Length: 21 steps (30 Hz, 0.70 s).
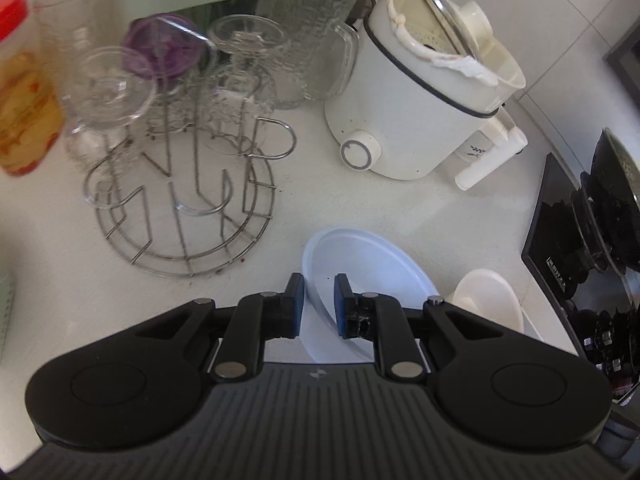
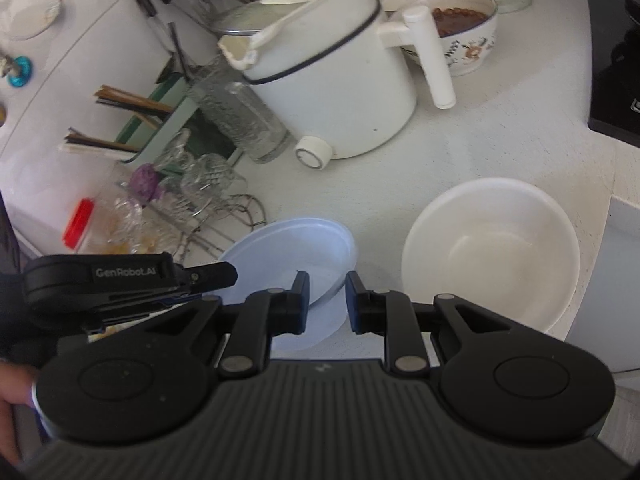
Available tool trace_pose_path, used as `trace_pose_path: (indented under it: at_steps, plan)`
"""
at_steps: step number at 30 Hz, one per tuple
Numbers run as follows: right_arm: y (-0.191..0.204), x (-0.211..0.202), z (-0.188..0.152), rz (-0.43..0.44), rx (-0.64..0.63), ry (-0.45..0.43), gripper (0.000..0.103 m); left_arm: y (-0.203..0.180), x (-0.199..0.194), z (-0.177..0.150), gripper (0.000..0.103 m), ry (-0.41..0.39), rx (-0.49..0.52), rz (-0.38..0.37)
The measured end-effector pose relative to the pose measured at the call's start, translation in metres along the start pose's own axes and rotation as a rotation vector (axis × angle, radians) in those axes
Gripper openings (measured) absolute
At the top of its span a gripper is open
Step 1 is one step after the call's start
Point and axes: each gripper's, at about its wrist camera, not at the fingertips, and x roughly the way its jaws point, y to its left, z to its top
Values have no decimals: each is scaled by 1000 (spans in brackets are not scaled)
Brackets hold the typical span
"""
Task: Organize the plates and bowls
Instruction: 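Lift and carry the white plastic bowl with both tools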
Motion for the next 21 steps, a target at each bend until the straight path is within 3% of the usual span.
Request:
trace_pose_path:
  at_steps: [21]
  plan:
    - [26,-56,-22,144,-164,0,22,7,-105,-69,19,-185,-86,16]
